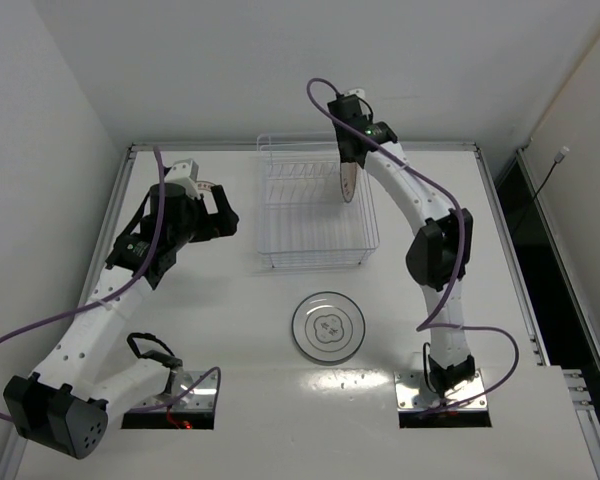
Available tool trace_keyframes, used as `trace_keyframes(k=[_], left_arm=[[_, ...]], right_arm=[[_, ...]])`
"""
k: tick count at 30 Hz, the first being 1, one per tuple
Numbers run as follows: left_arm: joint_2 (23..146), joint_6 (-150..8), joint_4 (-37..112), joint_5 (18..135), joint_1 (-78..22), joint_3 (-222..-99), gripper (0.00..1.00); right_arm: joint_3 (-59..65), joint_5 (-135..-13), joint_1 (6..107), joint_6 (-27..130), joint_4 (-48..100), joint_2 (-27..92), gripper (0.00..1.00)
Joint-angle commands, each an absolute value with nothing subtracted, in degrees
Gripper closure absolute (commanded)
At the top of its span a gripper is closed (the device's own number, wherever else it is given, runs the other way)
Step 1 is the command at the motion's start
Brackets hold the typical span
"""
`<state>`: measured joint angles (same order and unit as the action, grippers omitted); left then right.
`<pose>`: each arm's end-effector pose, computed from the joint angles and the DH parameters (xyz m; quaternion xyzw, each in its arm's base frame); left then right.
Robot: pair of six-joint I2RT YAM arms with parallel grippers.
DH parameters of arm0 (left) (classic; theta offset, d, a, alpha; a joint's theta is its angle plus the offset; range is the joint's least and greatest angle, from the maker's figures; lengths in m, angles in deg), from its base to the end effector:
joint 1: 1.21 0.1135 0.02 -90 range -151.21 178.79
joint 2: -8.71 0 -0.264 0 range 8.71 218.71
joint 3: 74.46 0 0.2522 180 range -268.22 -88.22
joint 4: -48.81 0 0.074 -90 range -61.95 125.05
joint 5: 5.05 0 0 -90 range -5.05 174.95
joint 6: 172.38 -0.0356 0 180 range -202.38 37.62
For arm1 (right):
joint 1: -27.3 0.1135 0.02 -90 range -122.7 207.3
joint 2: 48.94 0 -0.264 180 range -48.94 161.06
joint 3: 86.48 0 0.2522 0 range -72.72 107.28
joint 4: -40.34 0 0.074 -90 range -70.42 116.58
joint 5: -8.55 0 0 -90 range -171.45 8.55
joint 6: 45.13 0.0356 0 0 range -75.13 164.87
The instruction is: Load the plates into the dish rack
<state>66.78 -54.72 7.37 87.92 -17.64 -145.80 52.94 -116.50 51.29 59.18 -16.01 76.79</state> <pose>0.2139 -0.0611 0.3437 -0.0972 0.8522 -0.1722 0.4844 0.4606 0.1826 0.3176 0.0468 0.8804 -0.1349 0.4521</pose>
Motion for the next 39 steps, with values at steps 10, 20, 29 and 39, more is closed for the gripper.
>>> trace_keyframes(k=[10,20,29,39], left_arm=[[65.93,-54.17,7.71,88.03,-17.12,-145.44,0.01],[64.87,-55.22,7.19,93.21,-18.34,-145.43,0.01],[64.87,-52.58,8.24,95.86,-23.00,-141.84,0.01],[62.42,-55.03,8.24,98.58,-28.71,-142.36,0.01]], right_arm=[[41.65,-100.82,47.78,66.39,-23.88,57.97,0.61],[-24.38,-61.42,43.57,85.26,3.24,24.20,0.39],[-58.27,-59.21,44.08,103.48,17.68,9.52,0.38],[-72.73,-58.33,49.00,116.24,40.63,20.89,0.41]])
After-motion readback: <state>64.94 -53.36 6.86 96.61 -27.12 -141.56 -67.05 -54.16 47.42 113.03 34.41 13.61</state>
